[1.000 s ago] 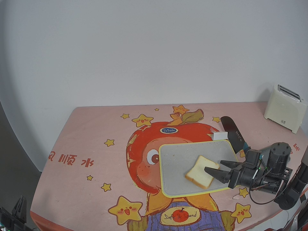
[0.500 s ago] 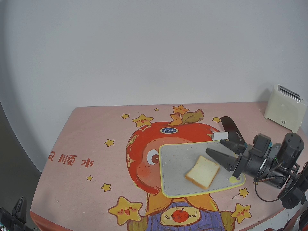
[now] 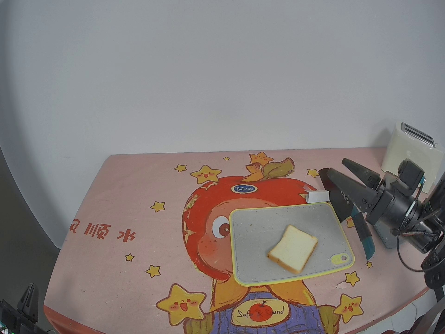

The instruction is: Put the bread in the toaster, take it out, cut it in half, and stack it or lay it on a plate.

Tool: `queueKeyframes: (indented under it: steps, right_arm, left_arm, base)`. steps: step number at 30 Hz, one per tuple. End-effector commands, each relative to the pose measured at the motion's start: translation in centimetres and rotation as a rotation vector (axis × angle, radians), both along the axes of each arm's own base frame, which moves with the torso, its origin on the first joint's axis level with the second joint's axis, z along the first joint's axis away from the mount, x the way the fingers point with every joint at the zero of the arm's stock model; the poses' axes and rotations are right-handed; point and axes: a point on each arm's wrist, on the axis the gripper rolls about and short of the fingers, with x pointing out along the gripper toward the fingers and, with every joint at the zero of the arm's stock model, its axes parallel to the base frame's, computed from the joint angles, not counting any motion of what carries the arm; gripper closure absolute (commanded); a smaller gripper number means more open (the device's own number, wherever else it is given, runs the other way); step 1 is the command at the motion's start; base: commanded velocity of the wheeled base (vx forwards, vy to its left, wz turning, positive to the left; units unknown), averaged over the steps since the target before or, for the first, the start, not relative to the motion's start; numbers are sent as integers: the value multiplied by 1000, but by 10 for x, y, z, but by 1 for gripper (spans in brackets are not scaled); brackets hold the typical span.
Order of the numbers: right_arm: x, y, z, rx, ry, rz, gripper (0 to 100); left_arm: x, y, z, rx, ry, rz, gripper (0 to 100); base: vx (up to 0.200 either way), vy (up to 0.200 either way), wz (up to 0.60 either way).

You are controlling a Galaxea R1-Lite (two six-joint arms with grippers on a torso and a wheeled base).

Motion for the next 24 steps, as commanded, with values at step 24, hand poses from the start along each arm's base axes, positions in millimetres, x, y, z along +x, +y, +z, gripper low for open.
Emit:
queueKeyframes:
  steps: [24]
  right_arm:
    - [-31,-56,35,-290,261,-466,0]
  left_arm:
    - [1,0,-5,0,7,-1,100]
  base:
    - [0,0,0]
